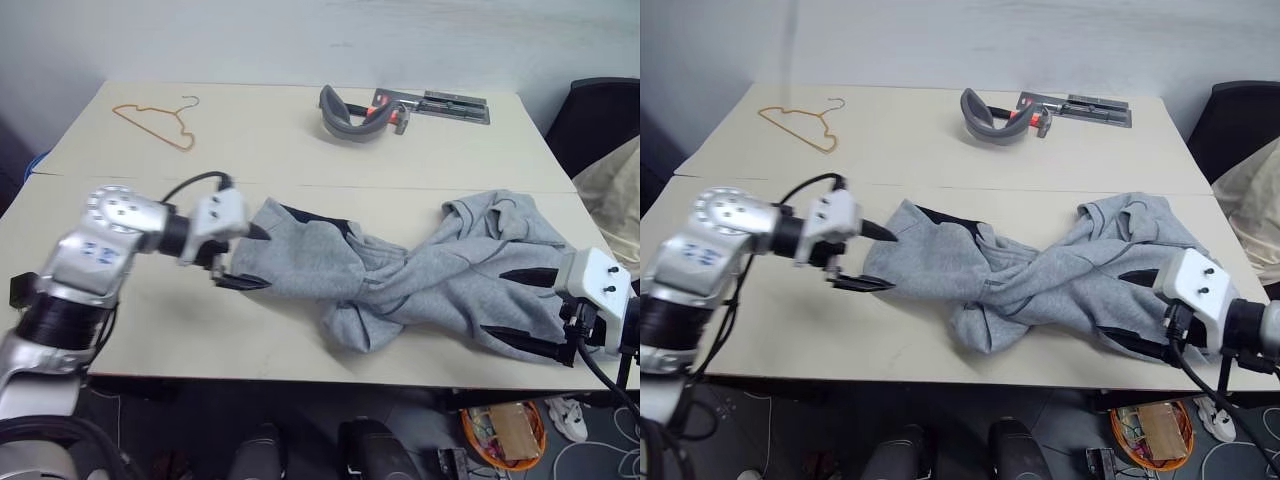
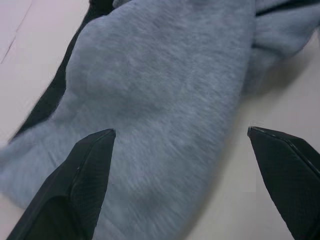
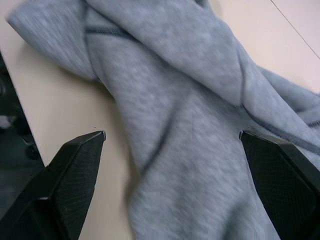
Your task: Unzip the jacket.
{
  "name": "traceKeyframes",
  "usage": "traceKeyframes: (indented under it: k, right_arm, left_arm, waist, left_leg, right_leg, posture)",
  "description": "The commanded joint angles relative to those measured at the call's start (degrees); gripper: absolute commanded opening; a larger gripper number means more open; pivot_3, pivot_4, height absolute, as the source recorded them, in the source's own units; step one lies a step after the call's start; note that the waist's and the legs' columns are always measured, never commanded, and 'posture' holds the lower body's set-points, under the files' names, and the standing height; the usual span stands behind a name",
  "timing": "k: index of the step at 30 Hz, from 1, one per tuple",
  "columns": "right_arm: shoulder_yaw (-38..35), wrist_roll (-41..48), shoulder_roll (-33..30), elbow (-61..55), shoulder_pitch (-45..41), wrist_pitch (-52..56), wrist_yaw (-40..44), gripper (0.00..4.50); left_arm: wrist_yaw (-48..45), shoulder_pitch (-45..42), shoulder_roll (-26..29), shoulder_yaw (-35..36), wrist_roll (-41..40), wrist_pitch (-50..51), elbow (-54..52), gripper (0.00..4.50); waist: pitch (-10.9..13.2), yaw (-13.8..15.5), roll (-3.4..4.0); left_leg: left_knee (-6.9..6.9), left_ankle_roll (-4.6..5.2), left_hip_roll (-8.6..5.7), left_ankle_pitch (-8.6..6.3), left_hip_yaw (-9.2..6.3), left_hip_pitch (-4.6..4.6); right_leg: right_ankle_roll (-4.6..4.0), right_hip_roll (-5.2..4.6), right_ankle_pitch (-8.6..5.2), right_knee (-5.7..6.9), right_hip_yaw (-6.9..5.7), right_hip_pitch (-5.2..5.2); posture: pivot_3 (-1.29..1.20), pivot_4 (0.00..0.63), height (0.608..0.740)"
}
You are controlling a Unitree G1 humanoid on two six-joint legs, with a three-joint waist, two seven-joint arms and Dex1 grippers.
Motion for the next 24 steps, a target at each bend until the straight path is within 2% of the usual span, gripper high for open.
traceKeyframes:
  k: [1,5,8,13,20,22,24]
  right_arm:
    - [-8.1,0.45,0.5,-0.29,1.53,-0.16,1.93,4.5]
    - [-15.71,3.81,0.39,-0.31,2.43,3.87,4.04,4.5]
    - [-18.6,4.08,0.27,-0.37,2.68,5.27,3.93,4.5]
    - [-21.16,5.49,-0.49,-0.67,2.65,7.15,5.18,4.5]
    - [-22.3,8.86,-1.74,0.13,0.04,10.84,5.64,4.5]
    - [-22.44,8.75,-1.74,0.15,0.28,10.95,5.88,4.5]
    - [-22.39,8.92,-1.5,-0.19,0.38,11.21,5.93,4.5]
  left_arm:
    - [0.35,-2.52,-4.05,-2.17,3.16,-4.87,2.23,4.46]
    - [0.36,-3.77,-7.99,-3.98,6.16,-9.41,5.84,4.46]
    - [-0.5,-3.46,-8.96,-4.72,7.67,-11.12,8.71,3.85]
    - [-3.77,-2.36,-8.67,-4.98,7.64,-11.61,9.4,2.26]
    - [-9.52,-2.47,-7.08,-0.96,0.51,-2.32,3.05,0.11]
    - [-10.63,-2.49,-6.49,-0.22,-0.61,-0.52,1.76,0.11]
    - [-11.98,-1.62,-5.32,-0.51,-0.03,-1.64,1.06,0.53]
  waist:
    - [0.0,-0.09,0.0]
    - [0.01,0.05,0.01]
    - [0.0,-0.08,0.01]
    - [0.01,0.08,0.01]
    - [0.0,0.05,0.01]
    - [0.0,0.1,0.02]
    - [0.0,0.09,0.02]
  left_leg:
    - [0.0,-0.02,0.04,0.01,0.03,0.01]
    - [-0.01,-0.05,0.08,0.01,0.04,0.01]
    - [-0.02,-0.04,0.09,0.0,0.08,0.1]
    - [-0.02,-0.04,0.09,0.0,0.08,0.12]
    - [-0.01,-0.06,0.1,0.01,0.06,0.11]
    - [-0.01,-0.06,0.1,0.01,0.06,0.09]
    - [-0.01,-0.06,0.09,0.01,0.06,0.09]
  right_leg:
    - [0.0,0.05,0.0,-0.02,0.06,-0.01]
    - [0.01,0.09,0.0,-0.02,0.11,-0.03]
    - [0.0,0.11,0.0,0.01,0.18,0.0]
    - [0.0,0.11,0.0,0.03,0.19,0.01]
    - [0.0,0.1,0.0,0.05,0.17,0.01]
    - [0.01,0.09,0.0,0.03,0.16,0.01]
    - [0.01,0.08,-0.01,0.03,0.16,0.01]
  posture:
    - [0.0,0.15,0.74]
    - [0.0,0.15,0.74]
    - [0.0,0.15,0.74]
    - [0.0,0.15,0.74]
    - [0.0,0.15,0.74]
    - [0.0,0.15,0.74]
    - [0.0,0.15,0.74]
